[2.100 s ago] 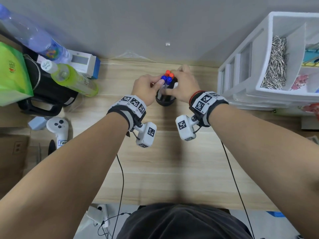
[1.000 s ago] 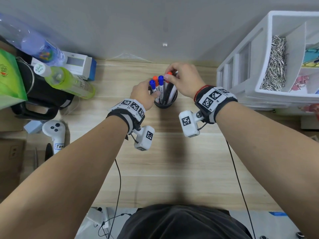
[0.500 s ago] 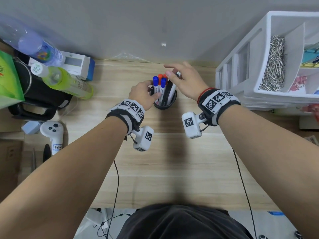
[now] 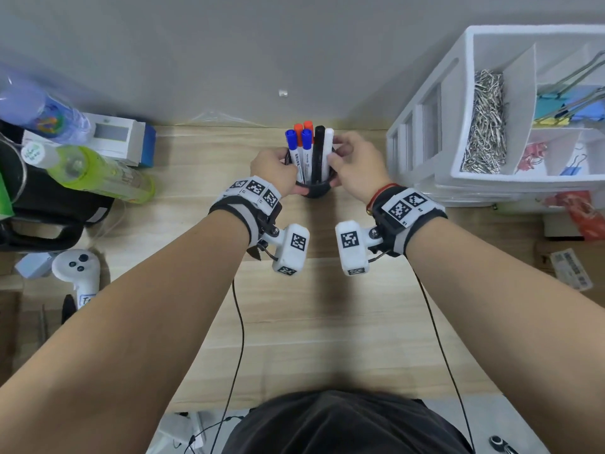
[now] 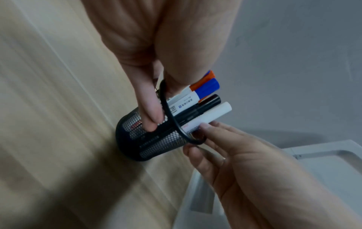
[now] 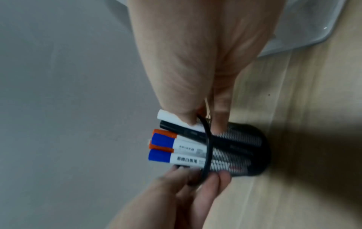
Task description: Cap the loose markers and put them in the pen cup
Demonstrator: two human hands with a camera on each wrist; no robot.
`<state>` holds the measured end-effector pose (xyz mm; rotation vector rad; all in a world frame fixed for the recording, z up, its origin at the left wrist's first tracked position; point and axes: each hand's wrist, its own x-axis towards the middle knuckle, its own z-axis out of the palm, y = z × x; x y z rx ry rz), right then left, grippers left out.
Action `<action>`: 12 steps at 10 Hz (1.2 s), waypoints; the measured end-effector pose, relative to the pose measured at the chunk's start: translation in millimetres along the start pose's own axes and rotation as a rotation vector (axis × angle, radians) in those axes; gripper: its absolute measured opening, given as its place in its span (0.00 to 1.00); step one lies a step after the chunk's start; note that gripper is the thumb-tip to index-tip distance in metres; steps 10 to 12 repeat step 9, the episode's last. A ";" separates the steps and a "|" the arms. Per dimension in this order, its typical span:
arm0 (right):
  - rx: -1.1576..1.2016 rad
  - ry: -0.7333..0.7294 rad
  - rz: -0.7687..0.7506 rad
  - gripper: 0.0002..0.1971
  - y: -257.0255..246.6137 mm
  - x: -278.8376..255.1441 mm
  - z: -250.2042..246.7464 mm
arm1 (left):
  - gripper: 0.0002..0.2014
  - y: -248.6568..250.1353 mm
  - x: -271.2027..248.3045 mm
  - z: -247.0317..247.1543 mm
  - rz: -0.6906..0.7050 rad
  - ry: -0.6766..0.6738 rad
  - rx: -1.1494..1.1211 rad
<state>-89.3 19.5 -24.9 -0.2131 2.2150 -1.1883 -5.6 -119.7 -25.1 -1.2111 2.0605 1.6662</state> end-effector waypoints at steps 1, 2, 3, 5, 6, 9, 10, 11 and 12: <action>0.000 0.145 -0.043 0.08 7.3 8.7 -9.8 | 0.11 20.1 9.1 17.3 0.003 -0.032 -0.053; 0.003 0.201 -0.043 0.12 10.6 13.3 -17.6 | 0.11 30.7 19.3 30.4 0.029 -0.039 0.021; -0.012 0.177 -0.026 0.19 14.1 15.8 -21.2 | 0.12 33.8 31.0 42.4 0.045 -0.060 -0.010; -0.054 0.253 -0.030 0.24 19.9 21.1 -21.9 | 0.19 31.9 48.3 56.0 0.100 -0.107 -0.154; -0.110 0.256 -0.044 0.24 16.8 20.7 -26.2 | 0.22 28.0 48.6 58.3 0.132 -0.096 -0.180; -0.122 0.131 0.151 0.21 1.5 -6.3 -36.5 | 0.16 50.2 -1.9 38.8 0.036 0.038 0.032; -0.122 0.131 0.151 0.21 1.5 -6.3 -36.5 | 0.16 50.2 -1.9 38.8 0.036 0.038 0.032; -0.122 0.131 0.151 0.21 1.5 -6.3 -36.5 | 0.16 50.2 -1.9 38.8 0.036 0.038 0.032; -0.122 0.131 0.151 0.21 1.5 -6.3 -36.5 | 0.16 50.2 -1.9 38.8 0.036 0.038 0.032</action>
